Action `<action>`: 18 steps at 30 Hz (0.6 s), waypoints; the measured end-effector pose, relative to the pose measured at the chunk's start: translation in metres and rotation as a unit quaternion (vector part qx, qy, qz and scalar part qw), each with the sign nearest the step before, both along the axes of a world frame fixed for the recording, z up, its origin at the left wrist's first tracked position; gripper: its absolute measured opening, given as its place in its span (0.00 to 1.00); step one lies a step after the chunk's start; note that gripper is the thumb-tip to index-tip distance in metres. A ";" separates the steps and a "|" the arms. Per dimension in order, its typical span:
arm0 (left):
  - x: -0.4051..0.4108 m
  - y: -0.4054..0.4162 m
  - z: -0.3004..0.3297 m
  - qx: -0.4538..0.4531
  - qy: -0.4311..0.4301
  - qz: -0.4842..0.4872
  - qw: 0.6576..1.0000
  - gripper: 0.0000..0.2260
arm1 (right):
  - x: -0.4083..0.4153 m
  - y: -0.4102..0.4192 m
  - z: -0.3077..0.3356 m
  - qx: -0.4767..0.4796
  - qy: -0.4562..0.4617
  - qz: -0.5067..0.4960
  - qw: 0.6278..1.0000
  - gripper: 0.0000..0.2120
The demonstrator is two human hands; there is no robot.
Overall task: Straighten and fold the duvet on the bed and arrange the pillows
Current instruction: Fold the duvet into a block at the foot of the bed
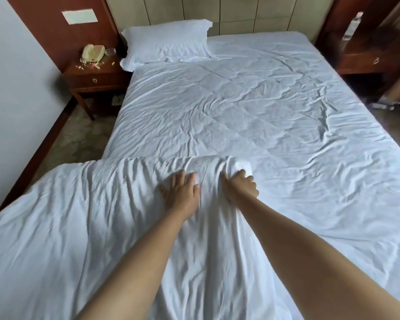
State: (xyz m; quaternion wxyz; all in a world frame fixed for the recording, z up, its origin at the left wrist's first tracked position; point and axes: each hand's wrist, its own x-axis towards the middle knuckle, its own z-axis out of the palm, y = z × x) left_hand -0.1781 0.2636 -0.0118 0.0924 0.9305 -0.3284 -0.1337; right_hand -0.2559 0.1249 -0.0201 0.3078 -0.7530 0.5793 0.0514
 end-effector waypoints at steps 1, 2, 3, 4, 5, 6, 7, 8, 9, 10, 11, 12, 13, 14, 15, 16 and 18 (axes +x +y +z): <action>0.004 -0.008 -0.002 0.010 -0.010 0.010 1.000 0.19 | 0.005 -0.004 -0.003 0.001 -0.004 0.005 1.000 0.30; 0.008 -0.015 -0.005 0.019 -0.020 0.020 0.999 0.19 | 0.009 -0.008 -0.007 0.006 -0.019 0.013 1.000 0.27; 0.012 -0.022 -0.007 0.024 -0.032 0.025 0.999 0.19 | 0.012 -0.014 -0.009 0.017 -0.040 0.019 0.999 0.25; 0.015 -0.026 -0.007 0.015 -0.050 0.016 0.999 0.18 | 0.014 -0.019 -0.009 0.032 -0.064 0.022 0.997 0.23; 0.017 -0.031 -0.005 -0.010 -0.075 -0.017 0.997 0.19 | 0.015 -0.024 -0.004 0.045 -0.090 0.018 0.995 0.21; 0.019 -0.036 -0.004 -0.048 -0.098 -0.067 0.992 0.20 | 0.018 -0.030 0.005 0.049 -0.120 0.007 0.992 0.20; 0.020 -0.041 -0.003 -0.092 -0.115 -0.108 0.983 0.22 | 0.020 -0.038 0.017 0.042 -0.149 -0.005 0.988 0.19; 0.020 -0.046 0.000 -0.126 -0.119 -0.128 0.976 0.23 | 0.021 -0.046 0.031 0.027 -0.171 -0.015 0.985 0.19; 0.021 -0.052 0.004 -0.137 -0.115 -0.124 0.976 0.24 | 0.021 -0.055 0.042 0.007 -0.186 -0.023 0.982 0.19; 0.024 -0.056 0.008 -0.132 -0.107 -0.104 0.980 0.24 | 0.017 -0.064 0.047 -0.014 -0.190 -0.033 0.981 0.19; 0.028 -0.058 0.011 -0.104 -0.095 -0.076 0.987 0.26 | 0.010 -0.071 0.046 -0.029 -0.180 -0.040 0.982 0.20; 0.032 -0.057 0.012 -0.051 -0.079 -0.042 0.995 0.27 | -0.001 -0.076 0.039 -0.039 -0.157 -0.044 0.986 0.20; 0.036 -0.051 0.011 0.013 -0.069 -0.013 0.997 0.25 | -0.012 -0.080 0.025 -0.037 -0.128 -0.048 0.990 0.21; 0.040 -0.045 0.008 0.066 -0.064 0.000 0.996 0.24 | -0.024 -0.081 0.009 -0.029 -0.092 -0.052 0.994 0.21; 0.041 -0.039 0.004 0.100 -0.061 0.005 0.993 0.22 | -0.034 -0.081 -0.006 -0.017 -0.058 -0.051 0.997 0.22; 0.041 -0.033 0.001 0.116 -0.063 0.009 0.991 0.22 | -0.038 -0.079 -0.016 -0.004 -0.034 -0.044 0.998 0.22; 0.037 -0.029 -0.005 0.133 -0.073 0.019 0.988 0.23 | -0.029 -0.078 -0.018 0.011 -0.036 -0.038 0.999 0.20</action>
